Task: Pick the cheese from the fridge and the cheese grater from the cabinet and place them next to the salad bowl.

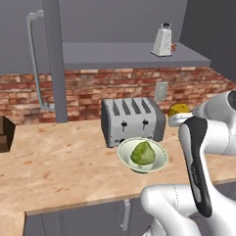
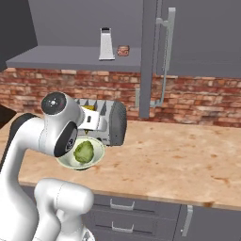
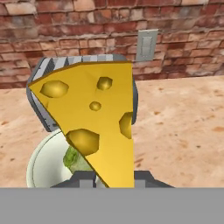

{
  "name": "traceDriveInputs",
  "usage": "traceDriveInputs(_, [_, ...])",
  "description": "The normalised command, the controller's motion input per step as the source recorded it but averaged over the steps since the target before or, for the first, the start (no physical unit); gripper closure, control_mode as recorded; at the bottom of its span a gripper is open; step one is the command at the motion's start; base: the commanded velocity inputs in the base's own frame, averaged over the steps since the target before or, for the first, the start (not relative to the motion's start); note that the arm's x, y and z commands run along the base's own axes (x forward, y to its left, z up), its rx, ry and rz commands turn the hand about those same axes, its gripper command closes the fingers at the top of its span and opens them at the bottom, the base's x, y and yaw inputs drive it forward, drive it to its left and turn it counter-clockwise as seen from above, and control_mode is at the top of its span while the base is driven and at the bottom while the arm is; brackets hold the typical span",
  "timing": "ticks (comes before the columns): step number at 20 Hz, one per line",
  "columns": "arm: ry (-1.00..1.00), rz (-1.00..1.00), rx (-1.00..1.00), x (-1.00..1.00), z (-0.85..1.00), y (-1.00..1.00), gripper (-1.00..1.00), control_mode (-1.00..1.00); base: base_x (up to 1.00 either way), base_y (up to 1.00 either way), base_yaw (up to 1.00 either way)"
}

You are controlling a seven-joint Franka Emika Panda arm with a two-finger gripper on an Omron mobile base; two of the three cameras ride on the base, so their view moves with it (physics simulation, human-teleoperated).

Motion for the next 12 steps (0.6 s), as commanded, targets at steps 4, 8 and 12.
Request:
traceDriveInputs(4, [0.0,0.0,0.0,0.0,0.0,0.0,1.0,1.0,0.0,0.0,0.0])
traceDriveInputs(8, [0.04,0.0,0.0,-0.06,-0.15,0.12,1.0,-1.0,0.0,0.01,0.0])
traceDriveInputs(12, [0.05,0.04,0.01,-0.02,-0.28,0.49,1.0,-1.0,0.0,0.0,0.0])
